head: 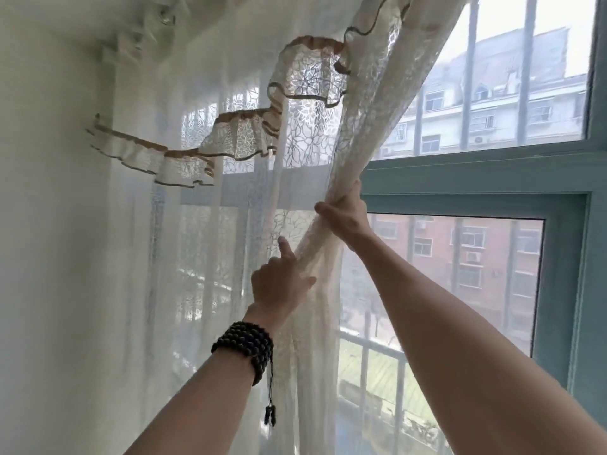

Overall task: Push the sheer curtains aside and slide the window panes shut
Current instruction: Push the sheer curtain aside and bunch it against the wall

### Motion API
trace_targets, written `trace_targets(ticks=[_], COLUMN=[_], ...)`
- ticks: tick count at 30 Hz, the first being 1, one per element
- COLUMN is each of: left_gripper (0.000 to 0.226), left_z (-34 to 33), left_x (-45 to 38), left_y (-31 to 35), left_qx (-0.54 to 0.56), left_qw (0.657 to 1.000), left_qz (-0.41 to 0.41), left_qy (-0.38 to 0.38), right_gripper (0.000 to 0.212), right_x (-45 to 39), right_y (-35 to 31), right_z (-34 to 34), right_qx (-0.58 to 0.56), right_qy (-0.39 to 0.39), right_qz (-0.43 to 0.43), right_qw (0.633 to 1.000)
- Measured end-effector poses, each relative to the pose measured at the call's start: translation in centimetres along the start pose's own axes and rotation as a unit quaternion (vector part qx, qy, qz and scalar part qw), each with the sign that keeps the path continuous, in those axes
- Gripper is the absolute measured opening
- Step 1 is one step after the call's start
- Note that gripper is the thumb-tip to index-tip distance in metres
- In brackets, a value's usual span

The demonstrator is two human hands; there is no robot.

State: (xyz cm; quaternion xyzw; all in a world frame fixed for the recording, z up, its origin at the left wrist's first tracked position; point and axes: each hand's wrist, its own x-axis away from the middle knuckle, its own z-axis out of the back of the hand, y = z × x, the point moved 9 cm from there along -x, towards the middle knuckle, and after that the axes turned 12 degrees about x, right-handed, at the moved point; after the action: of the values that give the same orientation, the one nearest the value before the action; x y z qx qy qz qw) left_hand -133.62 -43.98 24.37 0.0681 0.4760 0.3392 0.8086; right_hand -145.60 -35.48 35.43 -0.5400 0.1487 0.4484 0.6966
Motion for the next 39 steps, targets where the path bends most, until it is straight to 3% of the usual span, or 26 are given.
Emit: trace_targets(ticks=[3, 4, 8, 11, 14, 18, 22, 25, 28, 33, 39], left_gripper=[0.029, 0.015, 0.003, 0.020, 0.018, 0.019, 0.093, 0.118, 0.122, 0.117, 0.119], left_z=[3.0, 3.7, 4.7, 4.5, 4.6, 5.0, 3.2, 2.2, 2.4, 2.9, 3.9], left_x=[-0.7, -0.9, -1.6, -1.8, -2.3, -2.8, -3.9, -5.1, -6.1, -7.8, -9.2], left_y=[-0.5, -0.6, -2.2, -3.6, -3.7, -4.7, -8.1, -10.9, -13.0, -16.8, -22.7], left_qx=[-0.066, -0.079, -0.087, -0.021, 0.074, 0.106, 0.050, -0.026, -0.097, -0.145, -0.190], left_qw=[0.992, 0.989, 0.986, 0.991, 0.989, 0.982, 0.995, 0.997, 0.991, 0.987, 0.980], left_qz=[-0.072, -0.091, -0.109, -0.104, -0.113, -0.117, -0.041, -0.002, -0.011, -0.010, -0.021], left_qy=[0.078, 0.090, 0.090, 0.076, 0.067, 0.103, 0.074, 0.070, 0.094, 0.072, 0.064], right_gripper=[0.054, 0.047, 0.029, 0.021, 0.009, 0.015, 0.041, 0.059, 0.072, 0.124, 0.128], right_x=[-0.4, -0.5, -1.0, -1.5, -2.1, -2.7, -2.9, -3.3, -3.6, -4.0, -6.0], right_y=[-0.3, -0.5, -0.8, -1.6, -3.0, -3.6, -3.7, -4.8, -7.3, -9.4, -6.6], right_z=[-1.7, -2.1, -4.0, -5.3, -6.5, -8.3, -11.2, -13.5, -16.0, -21.5, -27.0], right_qx=[0.021, 0.027, 0.039, 0.043, 0.038, 0.042, 0.036, 0.016, -0.018, -0.021, 0.031], right_qy=[-0.011, -0.006, 0.012, 0.016, 0.024, 0.019, -0.004, -0.014, -0.025, -0.057, -0.040], right_qz=[-0.002, 0.002, 0.013, 0.035, 0.050, 0.066, 0.101, 0.107, 0.133, 0.129, 0.050], right_qw=[1.000, 1.000, 0.999, 0.998, 0.998, 0.997, 0.994, 0.994, 0.991, 0.990, 0.997])
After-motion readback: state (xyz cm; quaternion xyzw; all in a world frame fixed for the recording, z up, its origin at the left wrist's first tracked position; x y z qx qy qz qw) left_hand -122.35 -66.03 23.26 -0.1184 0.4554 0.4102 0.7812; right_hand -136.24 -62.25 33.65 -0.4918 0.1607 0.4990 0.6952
